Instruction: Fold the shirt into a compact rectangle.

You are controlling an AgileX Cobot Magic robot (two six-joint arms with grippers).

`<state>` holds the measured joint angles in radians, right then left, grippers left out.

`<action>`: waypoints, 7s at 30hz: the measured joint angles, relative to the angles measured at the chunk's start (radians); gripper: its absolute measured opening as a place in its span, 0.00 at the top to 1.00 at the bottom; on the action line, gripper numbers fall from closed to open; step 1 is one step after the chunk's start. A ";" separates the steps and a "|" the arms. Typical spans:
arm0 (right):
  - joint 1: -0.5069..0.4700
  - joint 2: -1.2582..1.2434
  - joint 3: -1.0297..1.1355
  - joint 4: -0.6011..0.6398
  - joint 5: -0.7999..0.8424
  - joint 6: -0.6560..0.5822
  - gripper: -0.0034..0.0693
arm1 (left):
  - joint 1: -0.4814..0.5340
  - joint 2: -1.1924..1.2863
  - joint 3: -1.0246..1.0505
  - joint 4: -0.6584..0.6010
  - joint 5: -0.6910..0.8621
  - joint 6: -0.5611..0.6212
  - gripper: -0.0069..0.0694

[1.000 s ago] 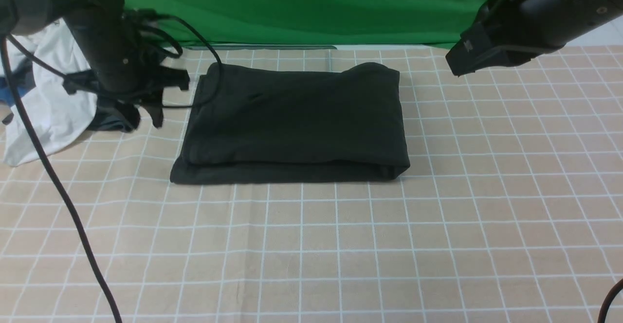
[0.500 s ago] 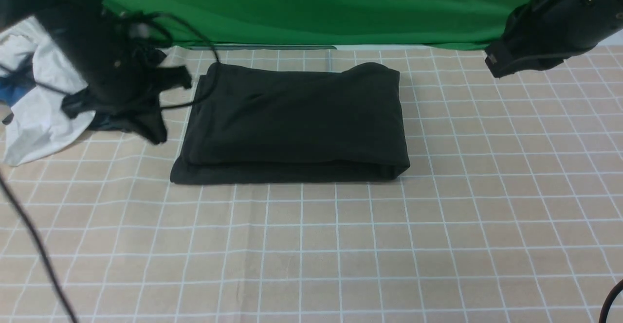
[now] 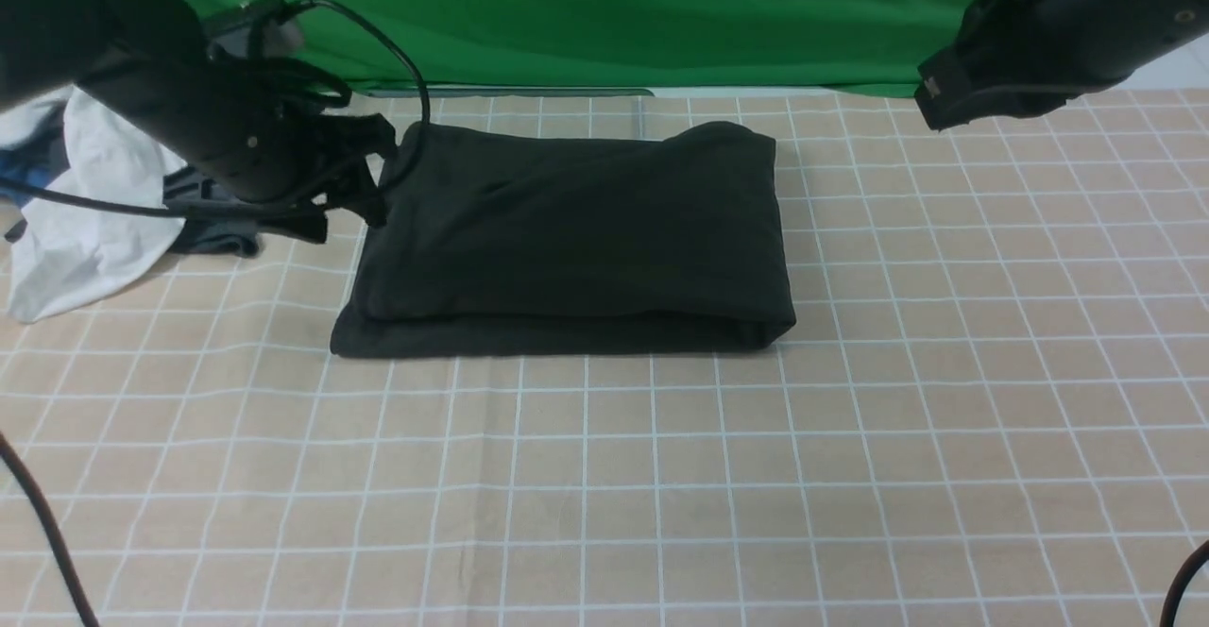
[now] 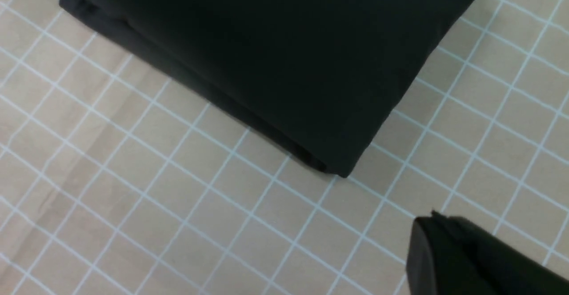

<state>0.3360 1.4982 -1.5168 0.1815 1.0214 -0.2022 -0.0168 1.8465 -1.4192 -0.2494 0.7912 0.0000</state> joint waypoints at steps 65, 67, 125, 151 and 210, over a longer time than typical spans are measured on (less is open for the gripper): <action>-0.080 0.668 -0.131 0.313 -0.078 -0.011 0.40 | -0.001 0.215 -0.189 0.097 0.275 0.000 0.87; -0.074 0.671 -0.131 0.320 -0.078 -0.022 0.61 | -0.001 0.215 -0.189 0.097 0.275 0.000 0.87; -0.042 -0.799 0.435 -0.043 -0.405 0.068 0.89 | -0.012 -1.207 0.416 -0.126 0.154 -0.016 0.81; -0.041 -1.374 0.985 -0.043 -1.054 0.041 0.71 | -0.012 -1.386 0.667 -0.152 -0.328 0.000 0.89; -0.041 -1.374 0.985 -0.043 -1.058 0.041 0.62 | -0.012 -1.848 1.427 0.235 -0.552 -0.129 0.89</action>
<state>0.2949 0.1246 -0.5319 0.1385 -0.0362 -0.1615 -0.0292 -0.0013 0.0076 -0.0139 0.2392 -0.1286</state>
